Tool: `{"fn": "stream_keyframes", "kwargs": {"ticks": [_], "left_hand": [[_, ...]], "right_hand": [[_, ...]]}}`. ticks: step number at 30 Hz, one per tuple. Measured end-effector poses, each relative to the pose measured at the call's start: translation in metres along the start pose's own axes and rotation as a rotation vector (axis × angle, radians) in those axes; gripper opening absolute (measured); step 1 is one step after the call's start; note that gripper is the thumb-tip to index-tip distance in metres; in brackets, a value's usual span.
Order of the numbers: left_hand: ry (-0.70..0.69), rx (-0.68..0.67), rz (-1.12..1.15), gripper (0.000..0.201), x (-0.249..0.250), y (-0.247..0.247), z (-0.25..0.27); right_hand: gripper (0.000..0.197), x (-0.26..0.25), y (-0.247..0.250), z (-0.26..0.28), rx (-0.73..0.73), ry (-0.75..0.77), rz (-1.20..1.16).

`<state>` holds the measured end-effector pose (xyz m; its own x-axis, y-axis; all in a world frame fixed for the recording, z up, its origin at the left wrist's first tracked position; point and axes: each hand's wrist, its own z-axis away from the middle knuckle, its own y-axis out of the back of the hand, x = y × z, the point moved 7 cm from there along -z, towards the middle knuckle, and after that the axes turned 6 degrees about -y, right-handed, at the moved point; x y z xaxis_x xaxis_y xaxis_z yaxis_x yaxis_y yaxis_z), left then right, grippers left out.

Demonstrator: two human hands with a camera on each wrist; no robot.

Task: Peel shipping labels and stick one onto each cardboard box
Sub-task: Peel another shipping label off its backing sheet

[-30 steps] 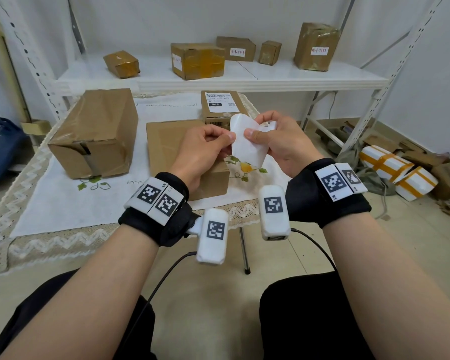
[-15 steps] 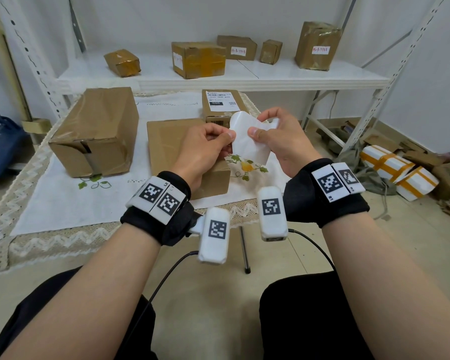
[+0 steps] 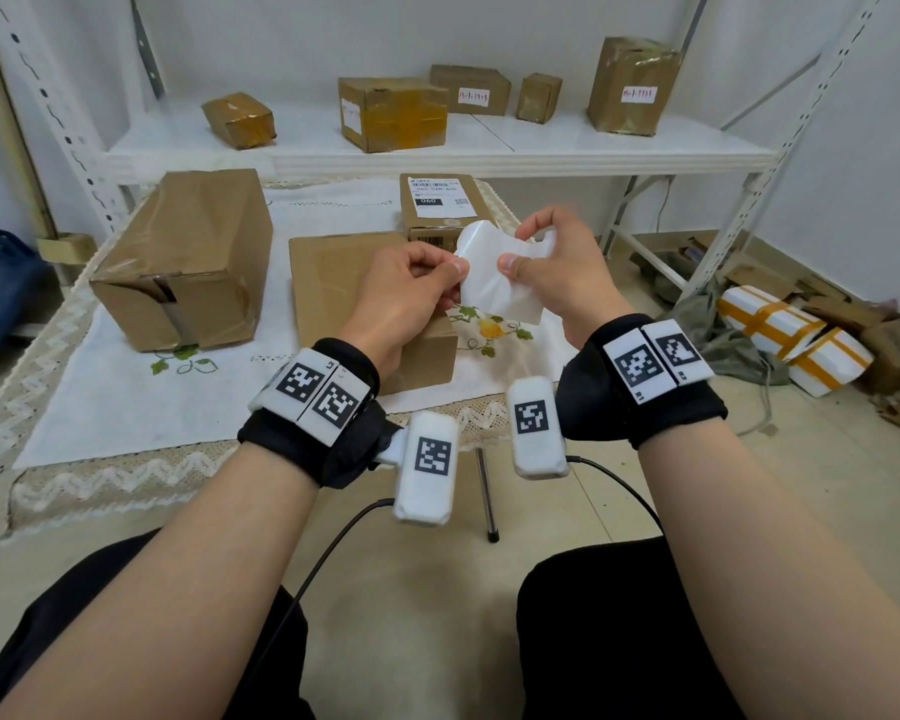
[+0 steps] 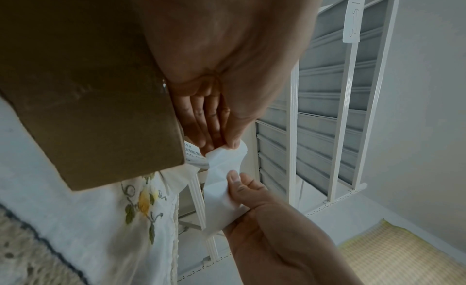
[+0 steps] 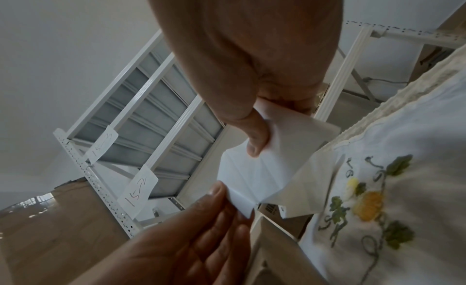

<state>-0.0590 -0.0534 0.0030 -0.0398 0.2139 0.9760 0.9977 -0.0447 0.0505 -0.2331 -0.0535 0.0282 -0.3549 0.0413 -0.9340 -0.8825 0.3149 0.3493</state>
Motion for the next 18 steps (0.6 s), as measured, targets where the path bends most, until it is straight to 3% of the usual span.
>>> {"fn": "stream_keyframes", "kwargs": {"ticks": [18], "left_hand": [[-0.014, 0.001, -0.017, 0.008, 0.0011, 0.0017, 0.0009]], "right_hand": [[0.029, -0.0042, 0.0046, 0.0021, 0.066, 0.048, 0.136]]}}
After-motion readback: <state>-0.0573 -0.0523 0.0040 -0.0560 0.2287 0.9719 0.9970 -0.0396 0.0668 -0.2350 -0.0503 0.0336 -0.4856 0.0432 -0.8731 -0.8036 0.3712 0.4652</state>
